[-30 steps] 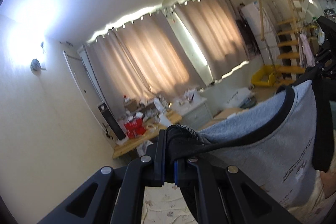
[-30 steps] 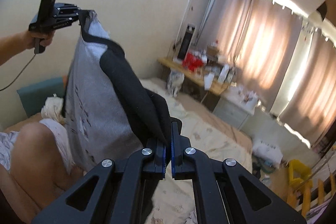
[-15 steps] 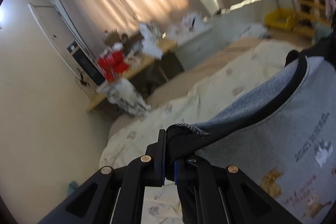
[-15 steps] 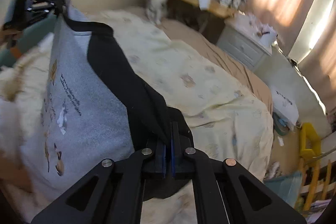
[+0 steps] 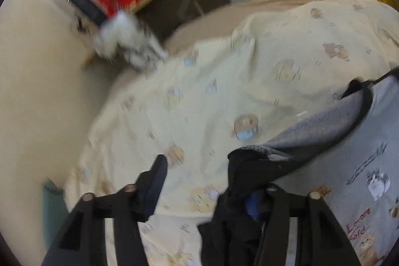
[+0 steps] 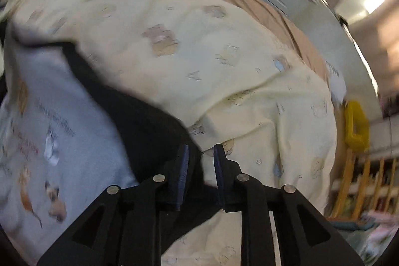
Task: Fold clothes
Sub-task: 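Lower the grey shirt onto the duvet and open both tools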
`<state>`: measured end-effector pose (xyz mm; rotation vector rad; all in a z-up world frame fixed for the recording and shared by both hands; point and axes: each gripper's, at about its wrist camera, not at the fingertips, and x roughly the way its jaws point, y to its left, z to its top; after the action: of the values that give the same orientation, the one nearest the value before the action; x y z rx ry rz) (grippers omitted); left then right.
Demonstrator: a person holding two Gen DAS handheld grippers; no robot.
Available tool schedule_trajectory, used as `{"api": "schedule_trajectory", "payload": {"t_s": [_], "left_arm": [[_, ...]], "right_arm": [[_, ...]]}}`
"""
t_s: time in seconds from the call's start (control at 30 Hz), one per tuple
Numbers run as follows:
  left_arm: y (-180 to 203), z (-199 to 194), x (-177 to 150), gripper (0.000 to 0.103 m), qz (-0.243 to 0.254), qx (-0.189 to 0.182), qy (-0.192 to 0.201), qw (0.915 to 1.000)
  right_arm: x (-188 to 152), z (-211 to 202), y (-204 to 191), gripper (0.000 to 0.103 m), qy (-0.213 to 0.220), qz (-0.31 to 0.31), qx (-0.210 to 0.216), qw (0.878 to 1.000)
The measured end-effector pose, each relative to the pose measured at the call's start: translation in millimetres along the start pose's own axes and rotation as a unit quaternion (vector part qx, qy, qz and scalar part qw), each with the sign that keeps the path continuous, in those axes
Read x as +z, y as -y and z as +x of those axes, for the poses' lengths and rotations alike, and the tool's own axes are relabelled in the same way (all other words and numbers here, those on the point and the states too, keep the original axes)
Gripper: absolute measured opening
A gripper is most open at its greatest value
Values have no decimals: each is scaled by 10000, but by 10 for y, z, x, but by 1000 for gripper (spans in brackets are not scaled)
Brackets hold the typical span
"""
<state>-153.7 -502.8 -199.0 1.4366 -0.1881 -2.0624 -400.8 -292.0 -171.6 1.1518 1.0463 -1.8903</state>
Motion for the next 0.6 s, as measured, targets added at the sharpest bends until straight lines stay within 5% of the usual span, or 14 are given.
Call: {"api": "schedule_trajectory", "payload": {"t_s": [0.17,0.27,0.37,0.43,0.5,0.6], "left_arm": [[-246,56,-56,64,-291,-186,2,9994],[-230,49,-87,71,-174,-274,50,9995],[-149,152,-107,71,-103,-585,-371,9975],[-121,173,-143,71,-327,-1206,-624,9902],[-102,128,-175,71,-474,-2106,-824,9729],[-135,-182,-144,70,-447,-2863,-217,9569]], "right_arm": [[-67,-168,432,26,254,442,483,9975],[-352,-207,467,29,202,391,909,9949],[-851,-78,463,29,-73,651,1564,9855],[-1241,91,456,29,-276,1030,2116,9715],[-1528,123,271,29,-219,892,2481,9644],[-1846,72,-162,29,-61,94,2572,9663]]}}
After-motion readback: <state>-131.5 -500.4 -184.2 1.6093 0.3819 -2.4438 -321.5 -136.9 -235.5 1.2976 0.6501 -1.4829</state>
